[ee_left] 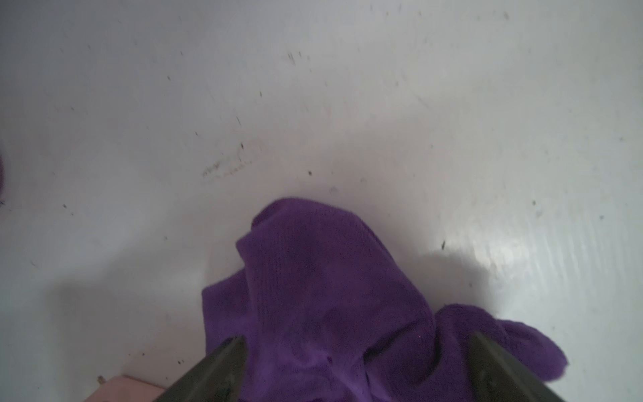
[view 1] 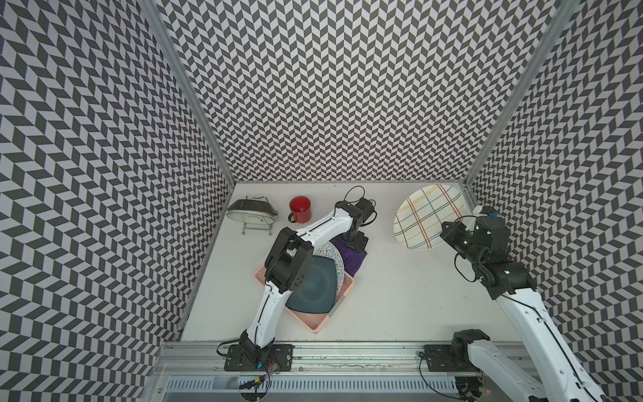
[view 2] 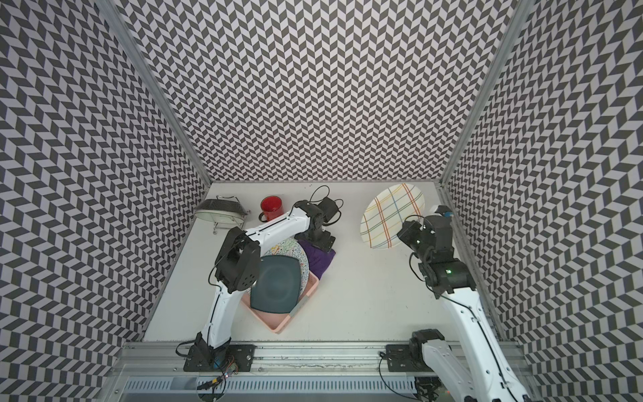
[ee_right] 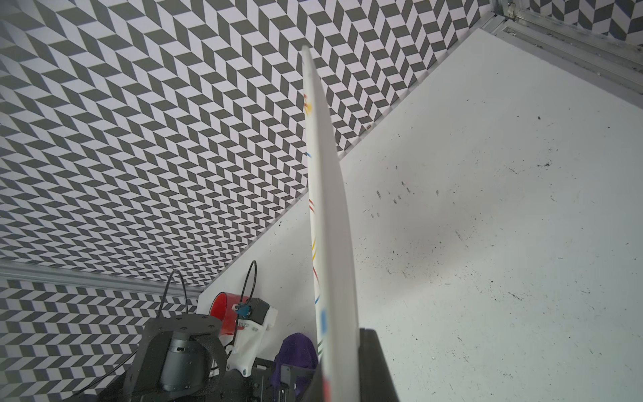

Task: Wipe the wet plate dry
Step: Pick up the towel at the center of the board.

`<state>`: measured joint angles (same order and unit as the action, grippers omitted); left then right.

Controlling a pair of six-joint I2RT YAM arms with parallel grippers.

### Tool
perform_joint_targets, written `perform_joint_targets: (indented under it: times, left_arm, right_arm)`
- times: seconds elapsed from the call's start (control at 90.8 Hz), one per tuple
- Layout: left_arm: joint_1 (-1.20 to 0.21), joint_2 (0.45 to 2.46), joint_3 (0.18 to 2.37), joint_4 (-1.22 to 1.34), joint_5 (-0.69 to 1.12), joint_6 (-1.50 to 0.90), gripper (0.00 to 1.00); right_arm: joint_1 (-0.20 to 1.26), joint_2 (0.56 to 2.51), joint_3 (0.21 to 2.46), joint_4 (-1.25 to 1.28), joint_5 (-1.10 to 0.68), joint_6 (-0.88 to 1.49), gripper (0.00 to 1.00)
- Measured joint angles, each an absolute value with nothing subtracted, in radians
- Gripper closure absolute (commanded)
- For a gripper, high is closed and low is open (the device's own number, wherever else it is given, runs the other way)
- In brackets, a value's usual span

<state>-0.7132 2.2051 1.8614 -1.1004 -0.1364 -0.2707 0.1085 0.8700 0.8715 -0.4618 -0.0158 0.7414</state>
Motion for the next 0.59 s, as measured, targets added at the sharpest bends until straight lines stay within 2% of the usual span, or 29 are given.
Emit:
perform_joint_targets:
  times: [0.088, 0.154, 0.198, 0.253, 0.308, 0.386, 0.496, 0.595]
  left_arm:
    - [-0.714, 2.201, 1.814, -1.095, -0.13, -0.27, 0.09]
    - [-0.714, 2.208, 1.792, -1.086, -0.124, -0.275, 0.24]
    - [-0.714, 2.218, 1.792, -1.084, -0.118, -0.269, 0.39]
    - [-0.714, 2.223, 1.798, -1.077, -0.109, -0.28, 0.64]
    - [-0.714, 2.224, 1.804, -1.063, -0.106, -0.279, 0.81]
    - [-0.707, 2.217, 1.816, -1.02, -0.072, -0.299, 0.99]
    - [-0.669, 2.136, 1.81, -0.913, 0.011, -0.362, 1.0]
    - [-0.612, 1.946, 1.771, -0.791, 0.062, -0.429, 1.0]
  right_arm:
    - [0.109, 0.87, 0.865, -0.448, -0.025, 0.743, 1.0]
    - [0.109, 0.875, 0.864, -0.442, -0.031, 0.743, 1.0]
    - [0.109, 0.879, 0.864, -0.439, -0.036, 0.743, 1.0]
    - [0.109, 0.883, 0.864, -0.437, -0.041, 0.743, 1.0]
    - [0.109, 0.886, 0.864, -0.435, -0.043, 0.743, 1.0]
    - [0.109, 0.892, 0.865, -0.426, -0.054, 0.741, 1.0]
    - [0.108, 0.903, 0.865, -0.402, -0.094, 0.73, 1.0]
    - [0.108, 0.904, 0.847, -0.33, -0.169, 0.725, 1.0]
